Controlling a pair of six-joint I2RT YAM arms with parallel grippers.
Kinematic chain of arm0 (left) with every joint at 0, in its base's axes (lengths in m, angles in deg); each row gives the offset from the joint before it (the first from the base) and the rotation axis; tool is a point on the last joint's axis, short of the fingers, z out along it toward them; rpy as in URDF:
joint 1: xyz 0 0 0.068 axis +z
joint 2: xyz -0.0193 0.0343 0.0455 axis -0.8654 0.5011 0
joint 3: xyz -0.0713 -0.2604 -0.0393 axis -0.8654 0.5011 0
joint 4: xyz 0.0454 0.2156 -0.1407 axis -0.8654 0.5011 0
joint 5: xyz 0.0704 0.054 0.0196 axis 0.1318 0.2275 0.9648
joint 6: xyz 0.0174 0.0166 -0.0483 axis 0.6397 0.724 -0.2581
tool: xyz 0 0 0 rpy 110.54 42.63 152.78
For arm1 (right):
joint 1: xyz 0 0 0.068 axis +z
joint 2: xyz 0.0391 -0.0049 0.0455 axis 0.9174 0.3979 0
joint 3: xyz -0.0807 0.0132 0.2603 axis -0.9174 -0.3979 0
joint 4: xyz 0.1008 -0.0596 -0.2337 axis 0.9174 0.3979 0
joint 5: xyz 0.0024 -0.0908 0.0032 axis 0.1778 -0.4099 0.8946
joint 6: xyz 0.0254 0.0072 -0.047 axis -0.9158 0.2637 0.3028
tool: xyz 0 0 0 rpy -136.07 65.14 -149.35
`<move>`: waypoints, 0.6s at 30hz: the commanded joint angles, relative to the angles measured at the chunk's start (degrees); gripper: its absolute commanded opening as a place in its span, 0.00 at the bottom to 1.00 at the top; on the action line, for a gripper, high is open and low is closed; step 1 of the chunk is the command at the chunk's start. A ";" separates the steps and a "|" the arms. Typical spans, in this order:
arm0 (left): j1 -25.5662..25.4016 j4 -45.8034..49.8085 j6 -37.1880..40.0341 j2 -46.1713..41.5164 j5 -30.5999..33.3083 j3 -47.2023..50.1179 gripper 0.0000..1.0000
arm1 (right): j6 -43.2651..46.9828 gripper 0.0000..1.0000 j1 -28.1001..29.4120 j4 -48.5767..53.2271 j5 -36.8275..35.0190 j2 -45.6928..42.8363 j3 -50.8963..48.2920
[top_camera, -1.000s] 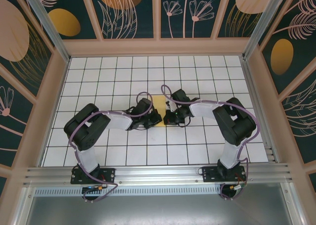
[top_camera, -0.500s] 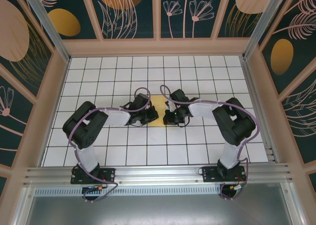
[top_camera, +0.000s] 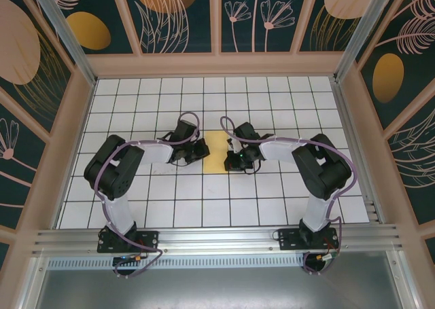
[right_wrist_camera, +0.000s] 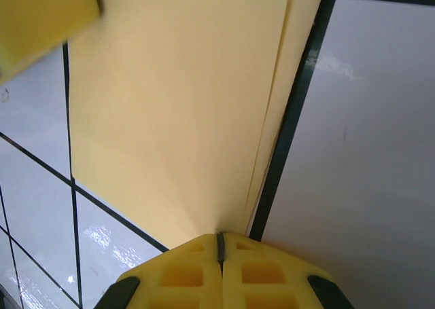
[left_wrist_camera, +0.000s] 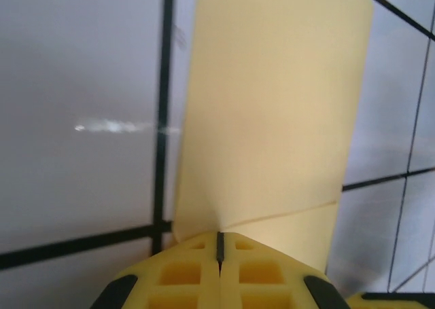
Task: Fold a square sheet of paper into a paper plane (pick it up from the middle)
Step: Fold the triangle a second time at the center of the table.
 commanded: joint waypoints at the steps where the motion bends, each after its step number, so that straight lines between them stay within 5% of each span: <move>1: 3.53 6.83 4.35 1.15 12.38 -2.21 0.01 | -0.37 0.01 -1.18 8.26 -13.05 7.97 -5.12; 12: 1.84 2.26 2.01 -10.64 7.86 0.87 0.05 | -3.18 0.09 -3.42 -0.60 7.39 -4.17 4.04; 18: -2.90 -2.55 -1.92 -10.79 5.69 3.36 0.05 | -3.51 0.24 -6.67 -1.82 5.60 -9.92 5.48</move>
